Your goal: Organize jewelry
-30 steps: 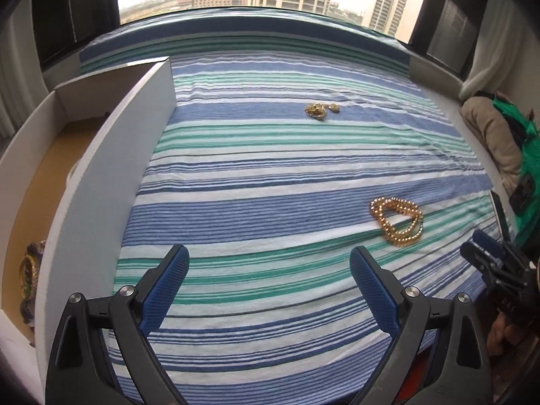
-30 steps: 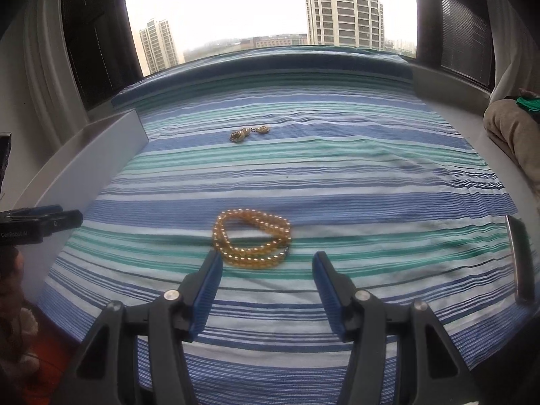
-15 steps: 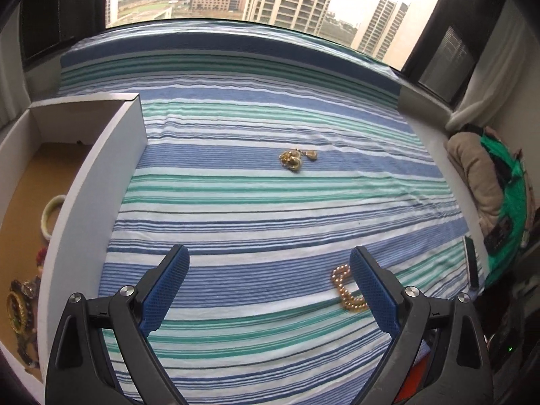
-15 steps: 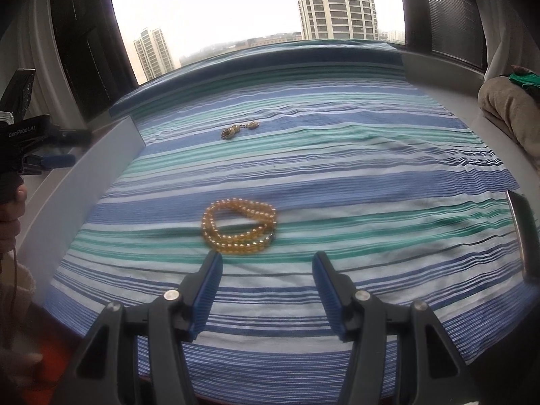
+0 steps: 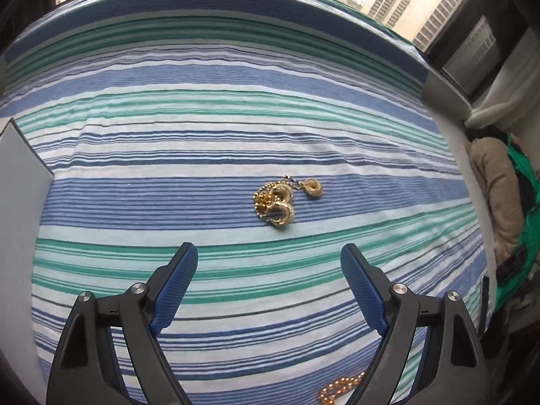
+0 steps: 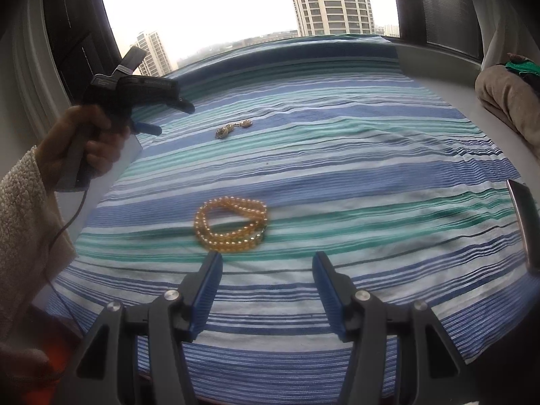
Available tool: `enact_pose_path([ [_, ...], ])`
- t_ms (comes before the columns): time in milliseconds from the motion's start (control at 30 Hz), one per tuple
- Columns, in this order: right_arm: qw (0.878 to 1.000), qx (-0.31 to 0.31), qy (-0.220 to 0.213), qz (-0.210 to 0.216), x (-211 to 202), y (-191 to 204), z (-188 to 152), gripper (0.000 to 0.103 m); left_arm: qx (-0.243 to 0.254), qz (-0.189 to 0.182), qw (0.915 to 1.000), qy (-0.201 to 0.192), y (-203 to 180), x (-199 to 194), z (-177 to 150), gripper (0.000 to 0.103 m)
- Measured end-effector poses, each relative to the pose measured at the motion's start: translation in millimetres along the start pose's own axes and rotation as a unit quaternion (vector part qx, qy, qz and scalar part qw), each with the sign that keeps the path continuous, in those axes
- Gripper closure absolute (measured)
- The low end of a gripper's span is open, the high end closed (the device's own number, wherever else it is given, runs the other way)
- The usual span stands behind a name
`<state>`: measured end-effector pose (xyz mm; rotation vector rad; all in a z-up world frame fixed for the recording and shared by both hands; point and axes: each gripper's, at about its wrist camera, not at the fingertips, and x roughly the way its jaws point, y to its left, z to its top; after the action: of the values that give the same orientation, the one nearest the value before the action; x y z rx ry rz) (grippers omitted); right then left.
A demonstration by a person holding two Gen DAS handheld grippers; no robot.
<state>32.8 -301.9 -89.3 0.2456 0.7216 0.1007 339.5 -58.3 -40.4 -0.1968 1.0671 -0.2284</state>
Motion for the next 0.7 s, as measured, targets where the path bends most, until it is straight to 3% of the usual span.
enact_pose_path([
  [200,1.000,0.012,0.013,-0.006,7.7,-10.6,1.1,0.046,0.032,0.038,0.9988,-0.001,-21.4,46.0,21.8,0.021],
  [400,1.000,0.019,0.022,-0.008,15.5,-17.7,3.1,0.046,0.057,0.071,0.9958,0.011,-28.3,74.5,23.5,0.036],
  [433,0.999,0.020,0.024,-0.007,17.1,-18.2,3.3,0.046,0.079,0.085,0.9933,0.005,-33.3,74.6,20.4,0.041],
  [500,0.999,0.021,0.026,-0.007,19.0,-20.1,3.9,0.046,0.117,0.104,0.9876,-0.004,-41.8,73.3,13.7,0.070],
  [533,0.999,0.022,0.026,-0.006,19.0,-20.5,3.8,0.046,0.120,0.097,0.9880,-0.001,-42.7,71.3,12.5,0.076],
  [700,0.999,0.026,0.022,-0.008,16.2,-22.8,4.6,0.046,0.084,0.045,0.9954,0.001,-32.7,41.5,8.8,0.082],
])
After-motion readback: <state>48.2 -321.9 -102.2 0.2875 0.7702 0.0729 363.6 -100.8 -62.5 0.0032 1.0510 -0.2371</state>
